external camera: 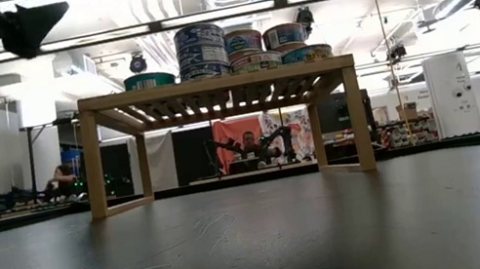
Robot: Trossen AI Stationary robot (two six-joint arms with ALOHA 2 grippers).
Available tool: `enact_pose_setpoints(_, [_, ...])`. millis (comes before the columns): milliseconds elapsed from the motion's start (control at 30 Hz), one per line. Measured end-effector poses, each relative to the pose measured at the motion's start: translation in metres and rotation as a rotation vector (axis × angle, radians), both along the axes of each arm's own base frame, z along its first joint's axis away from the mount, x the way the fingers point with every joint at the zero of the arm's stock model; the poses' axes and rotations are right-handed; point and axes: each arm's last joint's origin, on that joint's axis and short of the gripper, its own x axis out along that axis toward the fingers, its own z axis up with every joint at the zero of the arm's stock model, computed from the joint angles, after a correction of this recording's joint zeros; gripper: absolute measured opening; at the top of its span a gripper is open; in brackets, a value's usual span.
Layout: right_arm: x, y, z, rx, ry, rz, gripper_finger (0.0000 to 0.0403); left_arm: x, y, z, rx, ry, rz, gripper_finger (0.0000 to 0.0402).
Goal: Stack canned seafood by type on shelf
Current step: Return to Home Position
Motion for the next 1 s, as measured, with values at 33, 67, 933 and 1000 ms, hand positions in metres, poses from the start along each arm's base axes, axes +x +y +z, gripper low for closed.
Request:
enact_pose_setpoints(33, [-0.003, -0.001, -0.002, 0.003, -0.018, 0.0, 0.0135, -0.001, 0.0, -0.003, -0.002, -0.004, 0.001, 0.0346])
enact_pose_setpoints(67, [-0.007, -0.001, -0.004, 0.007, -0.036, 0.0, 0.0134, -0.003, 0.001, -0.005, -0.005, -0.01, 0.002, 0.0346])
enact_pose_setpoints(933, [0.008, 0.0, -0.07, 0.053, -0.048, -0.046, 0.0091, -0.01, 0.005, -0.051, -0.078, -0.007, 0.061, 0.0346])
enact_pose_setpoints(1000, [0.01, 0.0, -0.077, 0.057, -0.061, -0.044, 0.0086, -0.01, 0.005, -0.052, -0.077, -0.005, 0.063, 0.0346])
